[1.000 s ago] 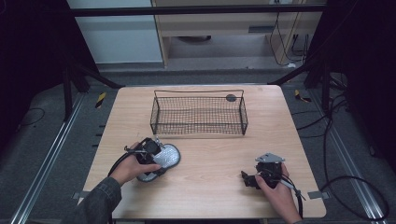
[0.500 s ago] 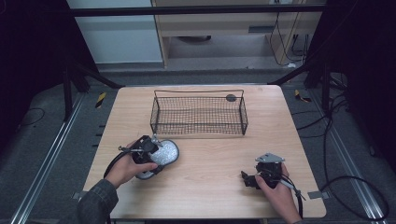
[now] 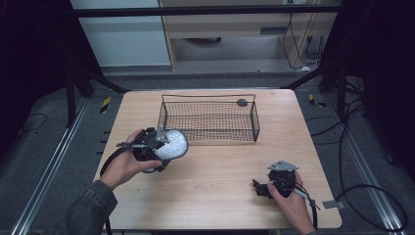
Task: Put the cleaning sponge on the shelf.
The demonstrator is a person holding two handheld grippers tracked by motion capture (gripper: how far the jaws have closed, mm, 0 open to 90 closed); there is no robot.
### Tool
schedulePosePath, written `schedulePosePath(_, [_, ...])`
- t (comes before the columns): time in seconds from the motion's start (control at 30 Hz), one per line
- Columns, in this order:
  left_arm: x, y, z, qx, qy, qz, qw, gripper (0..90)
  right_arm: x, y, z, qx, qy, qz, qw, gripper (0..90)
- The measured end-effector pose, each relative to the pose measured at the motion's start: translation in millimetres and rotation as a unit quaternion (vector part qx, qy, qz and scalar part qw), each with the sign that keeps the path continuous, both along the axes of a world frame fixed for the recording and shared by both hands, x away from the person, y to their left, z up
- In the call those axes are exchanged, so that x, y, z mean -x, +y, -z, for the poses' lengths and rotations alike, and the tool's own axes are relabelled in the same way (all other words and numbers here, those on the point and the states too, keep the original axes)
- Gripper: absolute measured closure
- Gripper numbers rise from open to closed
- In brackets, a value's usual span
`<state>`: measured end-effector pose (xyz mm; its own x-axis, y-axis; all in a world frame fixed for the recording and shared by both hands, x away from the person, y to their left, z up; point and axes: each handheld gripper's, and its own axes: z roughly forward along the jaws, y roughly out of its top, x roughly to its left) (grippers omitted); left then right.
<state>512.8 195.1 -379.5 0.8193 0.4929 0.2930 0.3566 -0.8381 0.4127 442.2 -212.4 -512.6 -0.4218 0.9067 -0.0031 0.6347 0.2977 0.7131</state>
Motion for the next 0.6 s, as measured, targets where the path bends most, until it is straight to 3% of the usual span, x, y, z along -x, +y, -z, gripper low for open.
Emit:
schedulePosePath(0.13, [-6.7, -4.3, -6.4, -0.007, -0.009, 0.006, 0.9999, 10.3, 0.0, -0.1, 0.3, -0.001, -0.002, -0.001, 1.0, 0.4])
schedulePosePath(0.27, [-22.8, -14.4, -15.2, -0.017, -0.022, 0.02, 0.9994, 10.8, 0.2, -0.3, 0.6, -0.002, -0.004, -0.002, 1.0, 0.3])
schedulePosePath(0.6, [-51.0, -33.7, -25.7, -0.031, -0.033, 0.05, 0.9977, 11.0, -1.9, 1.3, 0.3, 0.0, -0.002, 0.002, 1.0, 0.3])
